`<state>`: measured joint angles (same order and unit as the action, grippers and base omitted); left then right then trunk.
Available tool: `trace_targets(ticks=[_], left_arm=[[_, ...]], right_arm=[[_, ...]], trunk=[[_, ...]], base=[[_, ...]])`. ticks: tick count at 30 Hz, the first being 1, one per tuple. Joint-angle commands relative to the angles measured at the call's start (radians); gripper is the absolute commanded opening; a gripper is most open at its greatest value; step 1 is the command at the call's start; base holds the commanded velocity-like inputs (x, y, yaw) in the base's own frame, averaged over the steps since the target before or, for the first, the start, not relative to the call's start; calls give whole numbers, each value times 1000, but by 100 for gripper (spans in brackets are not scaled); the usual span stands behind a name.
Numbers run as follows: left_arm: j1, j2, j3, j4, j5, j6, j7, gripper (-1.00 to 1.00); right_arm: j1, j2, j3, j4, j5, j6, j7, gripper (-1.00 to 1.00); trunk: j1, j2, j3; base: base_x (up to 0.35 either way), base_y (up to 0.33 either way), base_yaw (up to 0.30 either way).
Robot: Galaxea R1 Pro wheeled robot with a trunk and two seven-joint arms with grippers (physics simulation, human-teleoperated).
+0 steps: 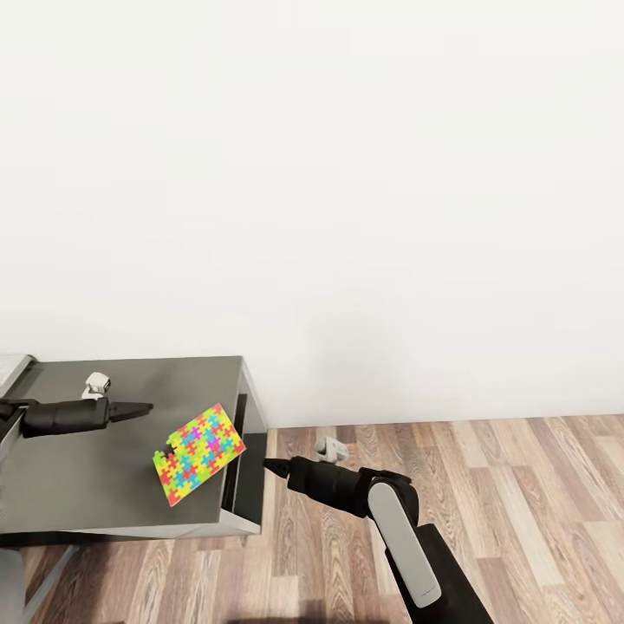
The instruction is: Put all the toys in the child's room - the three board games (two on the bed and one on the table), the two jigsaw puzzles on the table, and the tennis ball on the table - inside the toy box on the table in the child's room.
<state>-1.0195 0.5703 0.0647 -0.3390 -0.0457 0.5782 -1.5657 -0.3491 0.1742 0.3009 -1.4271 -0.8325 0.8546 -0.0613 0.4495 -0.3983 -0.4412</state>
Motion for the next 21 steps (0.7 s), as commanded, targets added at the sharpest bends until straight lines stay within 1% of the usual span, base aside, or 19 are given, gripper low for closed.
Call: trace_targets(ticks=[1,11,14,21], left_arm=[[-1,0,3,0,-5,11,-5,100],[-1,-1,3,0,-5,11,-5,100],[-1,-1,3,0,-6,11,-5,100],[-1,-1,3,0,-6,11,-5,100]], right_arm=[[0,0,0,-1,-7,3,-6,100],[-1,0,0,-1,-7,2,-8,100],[-1,0,1,-1,-8,3,-8,100],[-1,0,1,0,-8,3,-7,100]], trunk=[[1,-2,-2],[1,-2,-2],[1,-2,-2],[1,-2,-2]], base=[[0,33,0],[0,7,16],[0,0,202],[0,0,271]])
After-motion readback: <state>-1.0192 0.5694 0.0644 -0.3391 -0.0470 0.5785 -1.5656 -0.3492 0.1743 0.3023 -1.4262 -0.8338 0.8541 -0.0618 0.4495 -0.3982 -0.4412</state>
